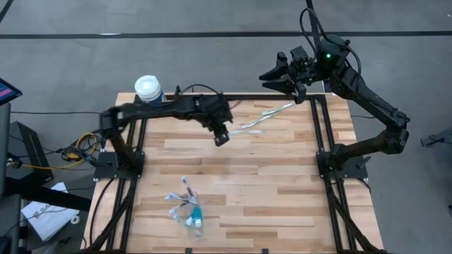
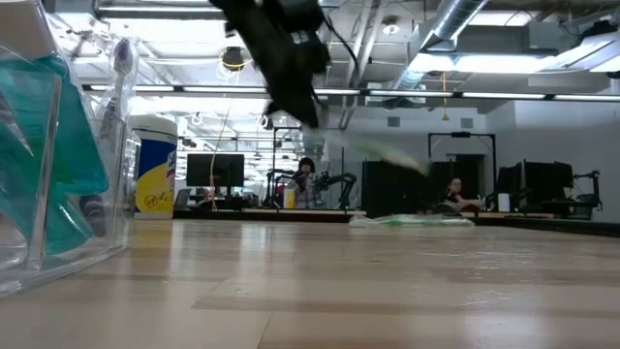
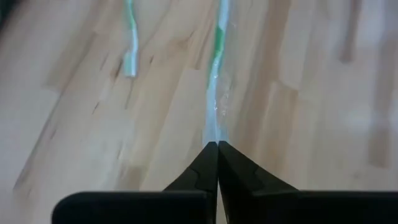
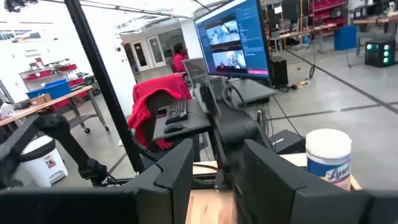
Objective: Pick & Place toothbrushing station
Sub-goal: Put the green toothbrush into the transparent organizer
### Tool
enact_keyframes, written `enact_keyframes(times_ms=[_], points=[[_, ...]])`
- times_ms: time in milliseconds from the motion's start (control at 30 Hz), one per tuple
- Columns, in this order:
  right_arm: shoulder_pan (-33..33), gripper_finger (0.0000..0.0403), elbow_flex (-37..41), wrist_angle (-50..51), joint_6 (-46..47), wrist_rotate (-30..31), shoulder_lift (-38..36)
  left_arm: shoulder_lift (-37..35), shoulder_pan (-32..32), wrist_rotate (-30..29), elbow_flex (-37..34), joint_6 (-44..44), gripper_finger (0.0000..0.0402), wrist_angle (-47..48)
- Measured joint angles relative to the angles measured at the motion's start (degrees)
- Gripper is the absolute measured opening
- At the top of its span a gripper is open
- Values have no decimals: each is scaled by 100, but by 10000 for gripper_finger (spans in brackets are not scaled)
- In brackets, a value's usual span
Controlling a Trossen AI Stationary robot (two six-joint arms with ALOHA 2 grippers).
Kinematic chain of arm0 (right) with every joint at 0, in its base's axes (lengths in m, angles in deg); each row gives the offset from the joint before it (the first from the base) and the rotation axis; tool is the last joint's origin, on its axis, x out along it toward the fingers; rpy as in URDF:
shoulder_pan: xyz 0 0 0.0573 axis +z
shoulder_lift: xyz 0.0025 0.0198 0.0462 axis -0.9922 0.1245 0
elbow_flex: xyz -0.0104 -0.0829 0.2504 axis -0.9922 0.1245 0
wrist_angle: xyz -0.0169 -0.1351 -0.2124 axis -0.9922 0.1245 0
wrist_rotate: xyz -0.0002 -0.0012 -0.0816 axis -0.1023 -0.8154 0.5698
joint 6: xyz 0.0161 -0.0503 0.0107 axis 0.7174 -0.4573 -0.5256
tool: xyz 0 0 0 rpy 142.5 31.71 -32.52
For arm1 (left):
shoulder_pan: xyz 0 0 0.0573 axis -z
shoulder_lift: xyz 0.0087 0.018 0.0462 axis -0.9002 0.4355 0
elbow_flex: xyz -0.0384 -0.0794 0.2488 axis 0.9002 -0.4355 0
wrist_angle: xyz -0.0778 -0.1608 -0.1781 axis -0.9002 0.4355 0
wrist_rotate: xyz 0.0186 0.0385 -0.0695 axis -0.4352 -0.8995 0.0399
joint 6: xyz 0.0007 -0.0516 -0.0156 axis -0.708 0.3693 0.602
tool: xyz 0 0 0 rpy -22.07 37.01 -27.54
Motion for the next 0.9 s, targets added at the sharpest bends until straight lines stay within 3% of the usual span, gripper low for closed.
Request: enact_keyframes(times_ms=[200,433,633,900], points=[[2,127,0,-335,1,-155,-1,-1576,497,-643,0,1266,0,1110],[2,127,0,-1046,235,-146,-2,-2935,1360,-782,1,2800,0,2469],[2,121,0,-1473,550,-98,-2,-3523,2514,-175,2,3927,0,3161],[142,118,-1,-1490,730,10,-2,-3802,4248,803,0,5391,0,3051]])
